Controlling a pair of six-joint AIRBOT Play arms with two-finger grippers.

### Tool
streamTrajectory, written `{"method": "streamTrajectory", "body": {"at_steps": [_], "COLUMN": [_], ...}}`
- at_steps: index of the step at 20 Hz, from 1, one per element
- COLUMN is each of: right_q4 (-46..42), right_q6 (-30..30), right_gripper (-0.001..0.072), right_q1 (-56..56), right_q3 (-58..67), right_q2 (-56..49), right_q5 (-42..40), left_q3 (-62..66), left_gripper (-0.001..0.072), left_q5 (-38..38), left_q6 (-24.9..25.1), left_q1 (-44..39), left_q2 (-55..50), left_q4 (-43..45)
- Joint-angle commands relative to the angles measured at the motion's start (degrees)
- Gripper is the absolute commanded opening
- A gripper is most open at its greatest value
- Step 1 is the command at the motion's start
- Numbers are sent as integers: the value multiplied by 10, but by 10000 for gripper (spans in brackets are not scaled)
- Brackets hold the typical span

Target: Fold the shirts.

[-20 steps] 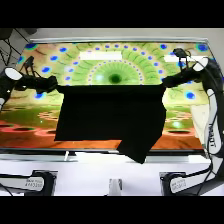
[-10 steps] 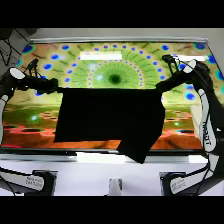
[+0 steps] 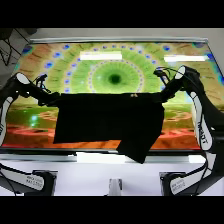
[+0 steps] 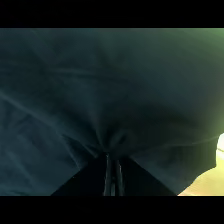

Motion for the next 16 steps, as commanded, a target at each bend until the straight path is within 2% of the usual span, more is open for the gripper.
{"method": "streamTrajectory", "body": {"at_steps": [1,2,3,4,5,6,7,9,12,14,16], "right_q4": [-4,-3,-2,2,10,15,14,2,-1,-4,-8], "right_q6": [42,52,56,52,36,19,2,-26,-32,-36,-36], "right_gripper": [24,25,58,257,379,433,490,494,494,494,495], "right_q1": [3,3,3,3,3,3,2,-3,-23,-26,-26], "right_q3": [-3,-3,-3,-3,-2,-2,-2,-2,-4,-34,-105], "right_q2": [-2,-2,-2,-2,-1,2,6,23,57,93,139], "right_q5": [1,2,1,2,7,23,45,87,130,118,84], "left_q3": [-3,-3,-3,-3,0,7,15,20,-20,-108,-233], "left_gripper": [36,38,119,350,536,591,593,593,592,593,593], "left_q5": [-13,-13,-14,-18,-31,-52,-75,-120,-153,-144,-100], "left_q6": [-4,-4,-4,-4,-4,-4,-4,-4,-8,3,13], "left_q1": [-1,-1,-1,0,2,7,14,40,79,97,107], "left_q2": [-5,-8,-10,-10,-10,-10,-8,8,59,118,183], "left_q4": [3,3,3,3,3,3,3,4,3,4,3]}}
